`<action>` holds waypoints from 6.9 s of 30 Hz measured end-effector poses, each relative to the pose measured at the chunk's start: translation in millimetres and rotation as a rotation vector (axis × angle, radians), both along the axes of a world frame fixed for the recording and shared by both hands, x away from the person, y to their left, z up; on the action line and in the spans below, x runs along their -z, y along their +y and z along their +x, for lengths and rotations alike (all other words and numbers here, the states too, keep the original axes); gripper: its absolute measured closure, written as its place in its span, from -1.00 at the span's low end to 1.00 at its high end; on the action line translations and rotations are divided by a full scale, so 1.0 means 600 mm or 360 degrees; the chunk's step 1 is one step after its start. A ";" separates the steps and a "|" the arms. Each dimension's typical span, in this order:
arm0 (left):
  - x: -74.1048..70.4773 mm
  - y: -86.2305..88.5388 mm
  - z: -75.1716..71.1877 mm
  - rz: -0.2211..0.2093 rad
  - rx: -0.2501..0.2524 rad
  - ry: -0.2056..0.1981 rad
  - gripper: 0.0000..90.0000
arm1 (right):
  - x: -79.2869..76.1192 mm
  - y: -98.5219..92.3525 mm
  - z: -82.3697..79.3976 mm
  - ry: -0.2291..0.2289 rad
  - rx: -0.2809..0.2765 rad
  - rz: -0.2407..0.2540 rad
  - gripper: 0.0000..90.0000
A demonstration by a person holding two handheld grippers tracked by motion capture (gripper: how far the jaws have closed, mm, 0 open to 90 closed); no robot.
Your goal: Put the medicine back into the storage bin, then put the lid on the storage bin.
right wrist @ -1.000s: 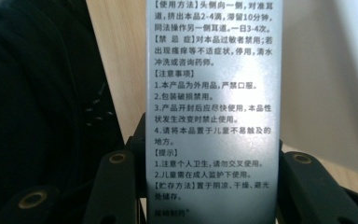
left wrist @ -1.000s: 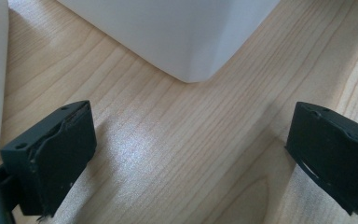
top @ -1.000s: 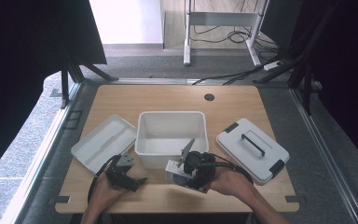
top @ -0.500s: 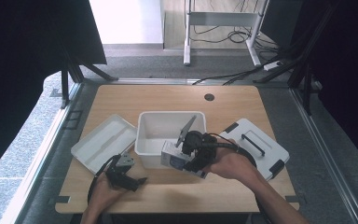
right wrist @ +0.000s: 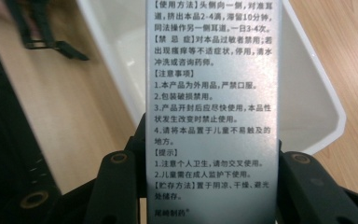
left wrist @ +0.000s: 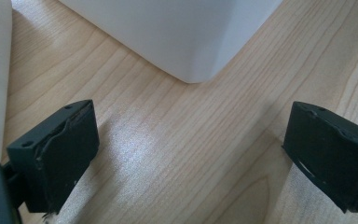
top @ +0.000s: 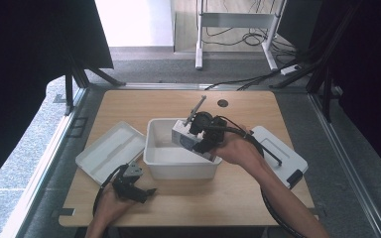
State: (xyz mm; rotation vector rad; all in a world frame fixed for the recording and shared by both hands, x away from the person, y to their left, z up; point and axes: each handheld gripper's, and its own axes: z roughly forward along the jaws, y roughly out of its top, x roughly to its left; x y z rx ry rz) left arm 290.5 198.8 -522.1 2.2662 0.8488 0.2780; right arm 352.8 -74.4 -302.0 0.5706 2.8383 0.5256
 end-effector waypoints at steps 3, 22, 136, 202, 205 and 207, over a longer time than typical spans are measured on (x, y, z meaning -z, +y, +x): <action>0.000 0.000 0.000 0.0004 0.0003 0.0000 -0.93 | 0.013 0.004 0.017 -0.0005 0.0033 -0.0005 0.26; 0.000 0.000 -0.001 -0.0001 -0.0004 -0.0004 -0.90 | 0.110 0.024 0.072 0.0042 0.0111 -0.0051 0.26; -0.007 -0.007 -0.005 0.0077 0.0005 0.0017 -1.00 | 0.364 -0.228 -0.079 -0.0141 0.0372 0.0611 -1.00; -0.073 0.151 0.202 0.0599 -0.0267 0.0523 0.95 | 0.364 -0.228 -0.079 -0.0143 0.0373 0.0612 -1.00; -0.074 0.152 0.205 0.0624 -0.0243 0.0539 0.98 | 0.364 -0.228 -0.079 -0.0144 0.0372 0.0612 -1.00; -0.076 0.152 0.208 0.0635 -0.0223 0.0550 0.98 | 0.364 -0.228 -0.079 -0.0143 0.0372 0.0613 -1.00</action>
